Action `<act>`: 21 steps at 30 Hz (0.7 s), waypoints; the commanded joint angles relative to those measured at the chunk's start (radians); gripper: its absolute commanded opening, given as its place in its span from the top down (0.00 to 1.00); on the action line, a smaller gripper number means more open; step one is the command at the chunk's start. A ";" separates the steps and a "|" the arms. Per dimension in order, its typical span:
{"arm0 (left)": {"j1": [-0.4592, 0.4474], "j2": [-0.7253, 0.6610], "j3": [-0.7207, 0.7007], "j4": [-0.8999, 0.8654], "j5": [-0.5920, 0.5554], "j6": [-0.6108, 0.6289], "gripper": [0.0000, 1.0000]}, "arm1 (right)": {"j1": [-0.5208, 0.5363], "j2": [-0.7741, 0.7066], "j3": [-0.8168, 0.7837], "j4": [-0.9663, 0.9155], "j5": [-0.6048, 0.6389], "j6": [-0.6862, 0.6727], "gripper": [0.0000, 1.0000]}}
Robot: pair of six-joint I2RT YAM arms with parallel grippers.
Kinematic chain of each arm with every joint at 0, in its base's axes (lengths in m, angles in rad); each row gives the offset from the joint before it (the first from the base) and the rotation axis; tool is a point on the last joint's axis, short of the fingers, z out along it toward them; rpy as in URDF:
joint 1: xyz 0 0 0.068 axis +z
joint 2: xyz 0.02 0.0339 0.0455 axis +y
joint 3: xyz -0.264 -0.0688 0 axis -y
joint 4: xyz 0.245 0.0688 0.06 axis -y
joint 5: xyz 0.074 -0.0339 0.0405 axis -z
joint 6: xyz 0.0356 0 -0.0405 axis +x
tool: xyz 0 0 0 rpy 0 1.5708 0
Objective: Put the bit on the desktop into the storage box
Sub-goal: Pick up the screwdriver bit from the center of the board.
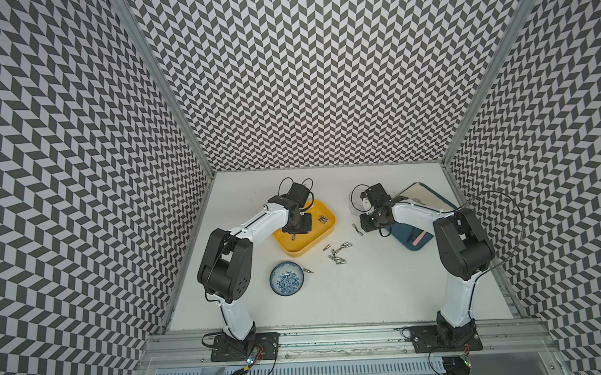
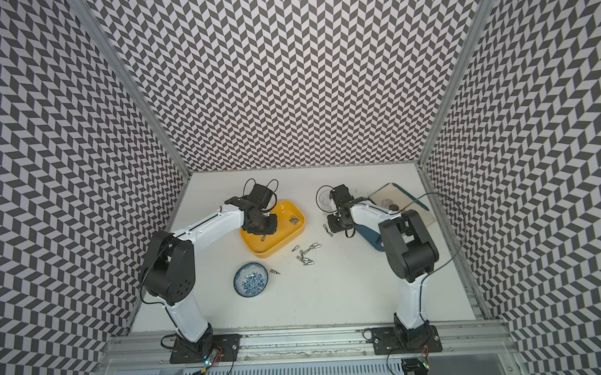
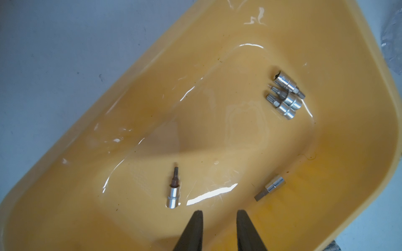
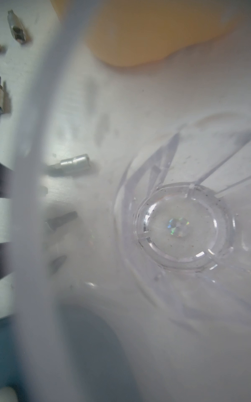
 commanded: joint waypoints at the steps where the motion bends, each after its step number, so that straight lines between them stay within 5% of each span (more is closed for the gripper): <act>1: 0.000 -0.047 -0.010 -0.015 -0.014 -0.003 0.69 | 0.000 0.019 0.021 0.019 0.024 -0.007 0.64; 21: -0.001 -0.143 -0.033 -0.036 -0.014 -0.004 0.69 | 0.043 0.036 -0.020 0.012 0.082 0.001 0.73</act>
